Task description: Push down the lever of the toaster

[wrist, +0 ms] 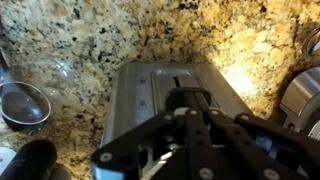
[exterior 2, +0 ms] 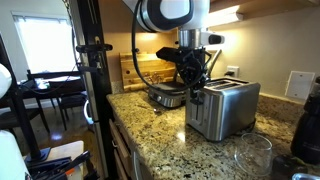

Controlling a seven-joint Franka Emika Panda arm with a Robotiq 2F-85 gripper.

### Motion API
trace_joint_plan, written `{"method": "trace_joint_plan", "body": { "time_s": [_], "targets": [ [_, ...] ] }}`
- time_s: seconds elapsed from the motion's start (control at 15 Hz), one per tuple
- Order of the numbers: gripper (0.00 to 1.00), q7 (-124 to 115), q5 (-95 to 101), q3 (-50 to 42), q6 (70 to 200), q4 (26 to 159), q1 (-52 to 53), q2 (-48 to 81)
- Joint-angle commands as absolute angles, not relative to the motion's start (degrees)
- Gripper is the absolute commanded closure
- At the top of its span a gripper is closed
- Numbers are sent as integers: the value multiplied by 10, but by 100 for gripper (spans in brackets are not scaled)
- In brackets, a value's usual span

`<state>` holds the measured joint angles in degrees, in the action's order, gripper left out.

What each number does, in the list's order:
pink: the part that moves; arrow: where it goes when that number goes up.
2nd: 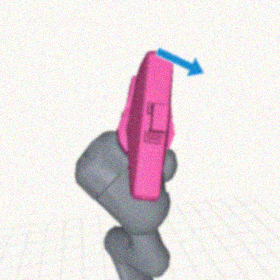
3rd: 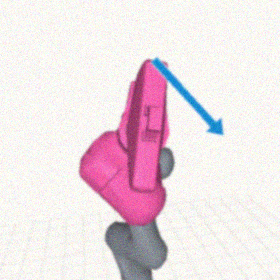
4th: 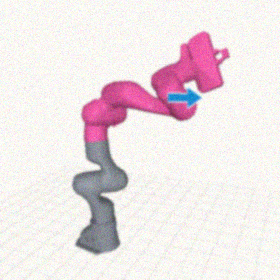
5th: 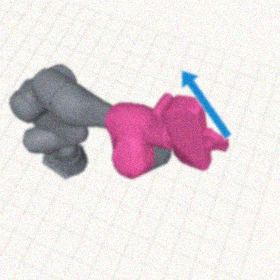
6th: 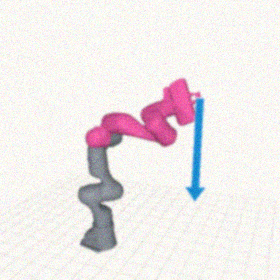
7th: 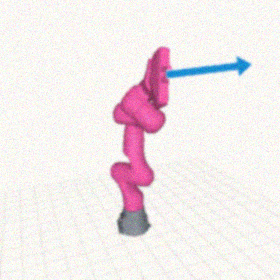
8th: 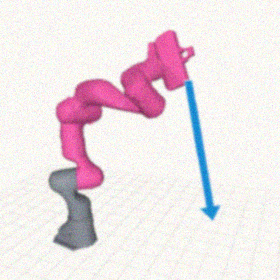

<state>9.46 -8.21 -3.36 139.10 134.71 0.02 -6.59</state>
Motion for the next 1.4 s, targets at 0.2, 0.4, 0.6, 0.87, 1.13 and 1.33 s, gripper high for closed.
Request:
{"method": "trace_joint_plan", "body": {
  "time_s": [0.2, 0.4, 0.6, 0.87, 1.13, 1.33],
  "targets": [
    [97, 155, -151, -34, 1424, 1355, 0, -39],
    [98, 198, -173, -31, 1451, 1375, 2, -42],
    [97, 231, -186, -32, 1466, 1387, 2, -33],
    [98, 263, -200, -32, 1484, 1395, -2, 7],
    [98, 286, -220, -23, 1506, 1395, -9, 44],
    [98, 279, -213, -21, 1501, 1399, -9, 28]
  ]
}}
